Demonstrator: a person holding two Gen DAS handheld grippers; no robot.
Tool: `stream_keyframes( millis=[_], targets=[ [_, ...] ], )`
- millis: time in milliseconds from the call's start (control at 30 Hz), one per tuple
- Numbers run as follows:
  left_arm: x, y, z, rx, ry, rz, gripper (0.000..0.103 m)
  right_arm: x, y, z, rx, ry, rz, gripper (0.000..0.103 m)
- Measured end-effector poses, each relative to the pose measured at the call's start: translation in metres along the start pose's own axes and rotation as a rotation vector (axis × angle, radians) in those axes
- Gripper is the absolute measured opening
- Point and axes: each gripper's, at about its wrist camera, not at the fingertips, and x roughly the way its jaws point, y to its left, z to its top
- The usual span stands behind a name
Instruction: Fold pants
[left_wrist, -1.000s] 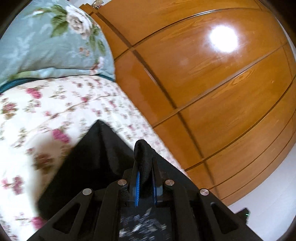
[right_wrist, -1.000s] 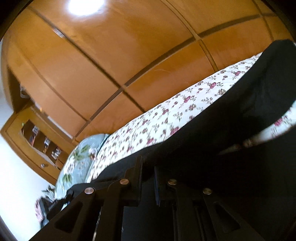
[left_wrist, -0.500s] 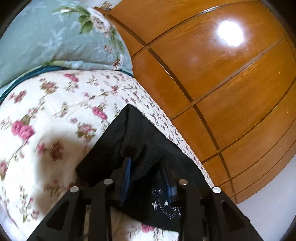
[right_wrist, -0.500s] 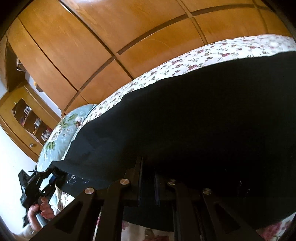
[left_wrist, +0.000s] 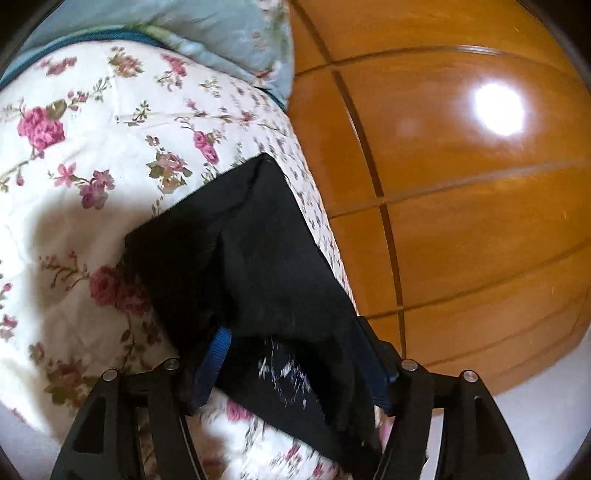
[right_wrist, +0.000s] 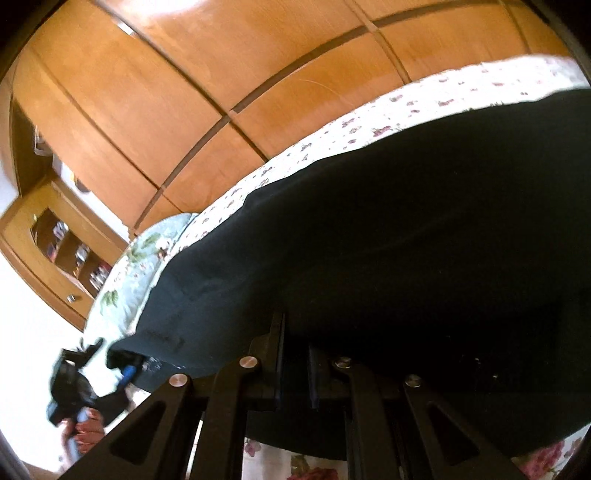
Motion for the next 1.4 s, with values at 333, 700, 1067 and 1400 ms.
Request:
stream_keyframes(
  millis=[333, 700, 1067, 1400],
  targets=[
    [0.012, -0.049, 0.021, 0.224, -0.039, 0.115, 0.007, -0.015, -0.024, 0.018, 0.178, -0.044, 0.016, 0.012],
    [-0.011, -0.018, 0.023, 0.289, -0.057, 0.187, 0.007, -0.031, 0.018, 0.004, -0.058, -0.015, -0.023, 0.011],
    [-0.024, -0.015, 0.012, 0.274, -0.086, 0.122, 0.006, -0.039, 0.013, -0.012, -0.037, -0.034, 0.025, 0.011],
    [-0.016, -0.001, -0.003, 0.347, -0.066, 0.233, 0.009, -0.03, -0.006, -0.022, 0.01, 0.026, 0.01, 0.01]
  ],
)
